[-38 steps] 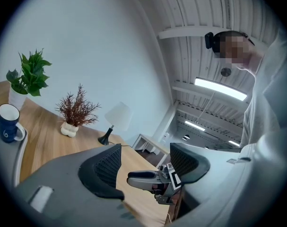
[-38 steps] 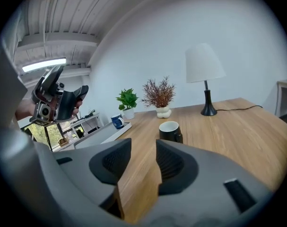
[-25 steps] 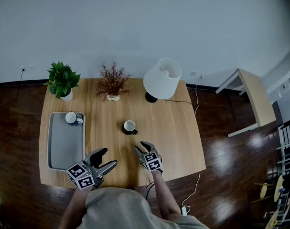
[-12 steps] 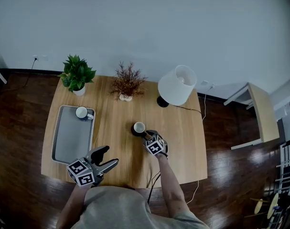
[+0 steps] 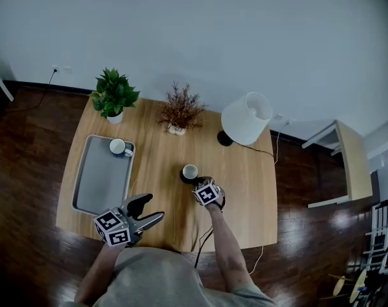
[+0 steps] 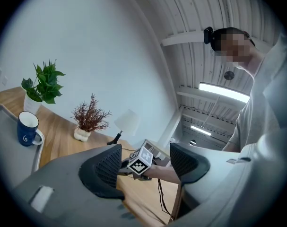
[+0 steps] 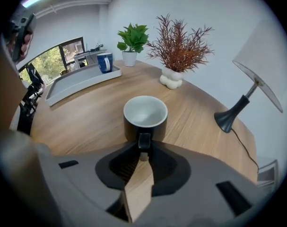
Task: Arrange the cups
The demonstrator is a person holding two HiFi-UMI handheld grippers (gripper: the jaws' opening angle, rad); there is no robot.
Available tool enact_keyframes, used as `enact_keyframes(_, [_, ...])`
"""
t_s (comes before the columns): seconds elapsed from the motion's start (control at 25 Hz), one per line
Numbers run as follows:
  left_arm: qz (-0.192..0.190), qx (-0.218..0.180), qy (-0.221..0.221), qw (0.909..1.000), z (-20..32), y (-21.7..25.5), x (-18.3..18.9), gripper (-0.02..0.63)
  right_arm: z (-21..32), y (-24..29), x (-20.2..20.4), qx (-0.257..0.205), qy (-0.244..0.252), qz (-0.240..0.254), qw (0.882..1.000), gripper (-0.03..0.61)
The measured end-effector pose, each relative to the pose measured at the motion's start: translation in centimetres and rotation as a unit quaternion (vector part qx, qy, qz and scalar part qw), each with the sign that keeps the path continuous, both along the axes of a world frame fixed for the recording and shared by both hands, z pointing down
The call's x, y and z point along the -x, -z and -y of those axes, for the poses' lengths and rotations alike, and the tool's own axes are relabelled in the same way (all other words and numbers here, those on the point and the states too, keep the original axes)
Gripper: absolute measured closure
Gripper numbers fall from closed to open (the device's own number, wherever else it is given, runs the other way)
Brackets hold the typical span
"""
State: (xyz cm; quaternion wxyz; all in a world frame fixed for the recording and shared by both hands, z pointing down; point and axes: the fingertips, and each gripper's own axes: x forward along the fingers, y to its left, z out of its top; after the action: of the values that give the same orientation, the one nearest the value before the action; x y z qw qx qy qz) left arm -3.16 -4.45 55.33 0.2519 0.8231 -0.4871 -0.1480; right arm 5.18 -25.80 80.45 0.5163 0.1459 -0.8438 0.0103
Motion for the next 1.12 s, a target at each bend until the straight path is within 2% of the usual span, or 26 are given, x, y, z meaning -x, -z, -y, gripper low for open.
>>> enact_keyframes(0.12, [-0.005, -0.002, 0.000, 1.0000, -0.2, -0.1, 0.1, 0.305, -1.5, -0.1, 0.2, 0.039, -0.011, 0.032, 0.999, 0.495])
enact_keyframes(0.28, [-0.014, -0.005, 0.005, 0.9999, -0.5, 0.0, 0.7, 0.305, -4.5, 0.2, 1.9, 0.116, -0.019, 0.087, 0.989, 0.495])
enact_keyframes(0.48, [-0.024, -0.014, 0.018, 0.9994, -0.8, 0.1, 1.9, 0.305, -8.9, 1.6, 6.9, 0.217, 0.004, 0.157, 0.964, 0.495])
enact_keyframes(0.6, [-0.029, -0.020, 0.028, 0.9990, -1.2, 0.2, 2.9, 0.305, -11.2, 3.3, 10.7, 0.250, 0.038, 0.195, 0.948, 0.495])
enact_keyframes(0.68, [-0.030, -0.021, 0.035, 0.9987, -1.5, 0.1, 3.7, 0.305, -12.6, 4.7, 13.8, 0.238, 0.081, 0.204, 0.946, 0.495])
enact_keyframes(0.84, [-0.032, -0.018, 0.054, 0.9979, -2.5, -0.3, 5.4, 0.305, -14.6, 6.3, 20.7, 0.151, 0.187, 0.186, 0.953, 0.495])
enact_keyframes(1.0, [-0.036, -0.016, 0.074, 0.9965, -3.8, -0.5, 7.0, 0.305, -16.7, 5.0, 26.3, 0.077, 0.268, 0.134, 0.951, 0.495])
enact_keyframes(1.12, [-0.039, -0.019, 0.089, 0.9951, -4.6, -0.4, 8.1, 0.305, -17.5, 3.6, 28.4, 0.035, 0.309, 0.089, 0.946, 0.495])
